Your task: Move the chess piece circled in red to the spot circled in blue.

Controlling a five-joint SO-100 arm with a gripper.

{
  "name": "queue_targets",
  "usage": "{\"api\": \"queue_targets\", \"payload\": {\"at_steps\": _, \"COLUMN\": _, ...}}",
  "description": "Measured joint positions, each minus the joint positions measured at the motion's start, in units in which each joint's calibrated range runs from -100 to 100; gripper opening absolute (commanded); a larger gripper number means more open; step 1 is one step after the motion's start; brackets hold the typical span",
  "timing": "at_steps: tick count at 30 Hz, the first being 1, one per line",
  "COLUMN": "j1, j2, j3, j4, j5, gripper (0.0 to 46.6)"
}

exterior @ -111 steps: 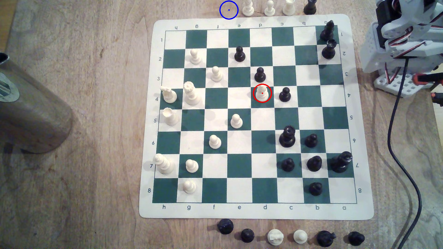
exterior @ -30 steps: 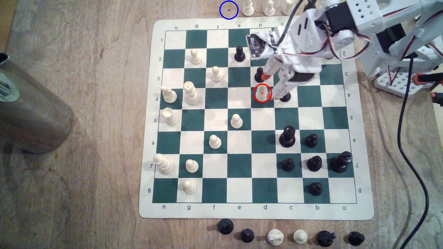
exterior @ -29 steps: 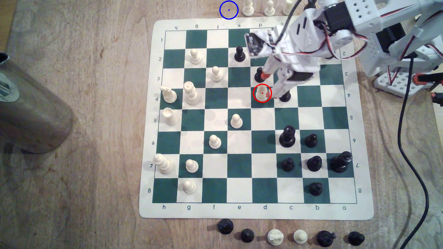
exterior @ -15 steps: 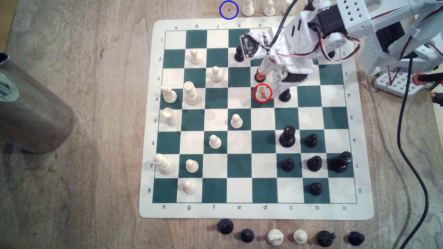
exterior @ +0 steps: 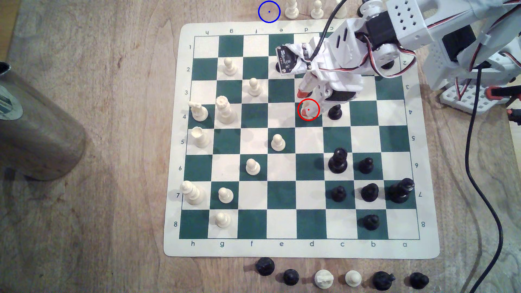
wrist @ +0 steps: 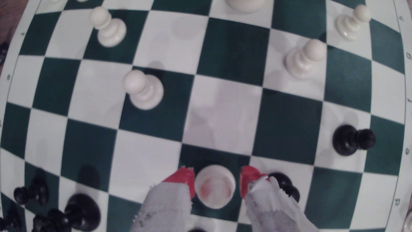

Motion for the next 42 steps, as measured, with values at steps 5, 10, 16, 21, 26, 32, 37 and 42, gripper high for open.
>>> {"api": "queue_targets", "payload": {"at_steps": 5, "j1": -0.59, "j2": 0.0, "j3": 0.0, "j4": 1.12, "j5": -0.05, "gripper": 12.2}}
{"api": "queue_targets", "payload": {"at_steps": 10, "j1": -0.59, "j2": 0.0, "j3": 0.0, "j4": 2.47, "j5": -0.05, "gripper": 10.7}}
{"api": "queue_targets", "payload": {"at_steps": 16, "j1": -0.59, "j2": 0.0, "j3": 0.0, "j4": 2.47, "j5": -0.05, "gripper": 5.5}}
{"api": "queue_targets", "payload": {"at_steps": 21, "j1": -0.88, "j2": 0.0, "j3": 0.0, "j4": 3.11, "j5": -0.05, "gripper": 0.2}}
{"api": "queue_targets", "payload": {"at_steps": 26, "j1": -1.18, "j2": -0.84, "j3": 0.0, "j4": 3.75, "j5": -0.63, "gripper": 0.2}}
{"api": "queue_targets", "payload": {"at_steps": 32, "j1": -0.29, "j2": -6.37, "j3": -6.15, "j4": 10.52, "j5": -2.54, "gripper": 0.2}}
{"api": "queue_targets", "payload": {"at_steps": 37, "j1": 6.71, "j2": -7.54, "j3": -16.0, "j4": 16.33, "j5": -3.32, "gripper": 0.2}}
{"api": "queue_targets", "payload": {"at_steps": 42, "j1": 15.78, "j2": -6.12, "j3": -22.5, "j4": 17.29, "j5": -2.93, "gripper": 0.2}}
